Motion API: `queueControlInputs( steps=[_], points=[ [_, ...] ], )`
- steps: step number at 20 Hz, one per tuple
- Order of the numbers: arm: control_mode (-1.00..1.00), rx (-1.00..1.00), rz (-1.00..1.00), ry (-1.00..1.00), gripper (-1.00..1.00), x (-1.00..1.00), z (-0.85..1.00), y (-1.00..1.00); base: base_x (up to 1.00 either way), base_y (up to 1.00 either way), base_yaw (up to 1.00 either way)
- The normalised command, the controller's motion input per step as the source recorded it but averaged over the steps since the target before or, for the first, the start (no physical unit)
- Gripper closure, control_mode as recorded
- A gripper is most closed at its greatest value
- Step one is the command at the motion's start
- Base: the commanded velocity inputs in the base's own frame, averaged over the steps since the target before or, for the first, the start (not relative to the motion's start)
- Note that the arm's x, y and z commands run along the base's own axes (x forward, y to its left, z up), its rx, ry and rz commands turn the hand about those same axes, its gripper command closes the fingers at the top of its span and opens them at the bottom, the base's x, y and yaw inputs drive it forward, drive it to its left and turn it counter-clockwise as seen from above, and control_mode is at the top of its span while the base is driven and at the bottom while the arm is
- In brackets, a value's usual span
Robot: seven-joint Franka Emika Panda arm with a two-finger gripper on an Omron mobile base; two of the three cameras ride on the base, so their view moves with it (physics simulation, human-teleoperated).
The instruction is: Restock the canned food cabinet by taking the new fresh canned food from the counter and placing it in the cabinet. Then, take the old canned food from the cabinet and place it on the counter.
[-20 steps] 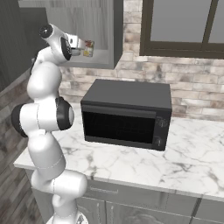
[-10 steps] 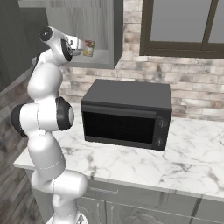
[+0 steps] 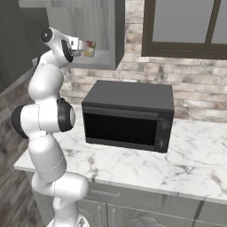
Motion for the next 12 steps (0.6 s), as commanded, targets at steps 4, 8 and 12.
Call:
queueControlInputs(
  steps=[4, 8, 12],
  points=[
    [-1.0, 0.0, 0.0, -0.03, 1.0, -0.24, 0.0, 0.0, 0.0, 0.0, 0.0],
    [-1.0, 0.01, 0.01, -0.23, 1.0, -0.84, 0.29, 0.0, 0.0, 0.0, 0.0],
    [-1.0, 0.01, 0.02, -0.25, 1.0, -0.99, 0.58, -0.04, 0.0, 0.0, 0.0]
  ],
)
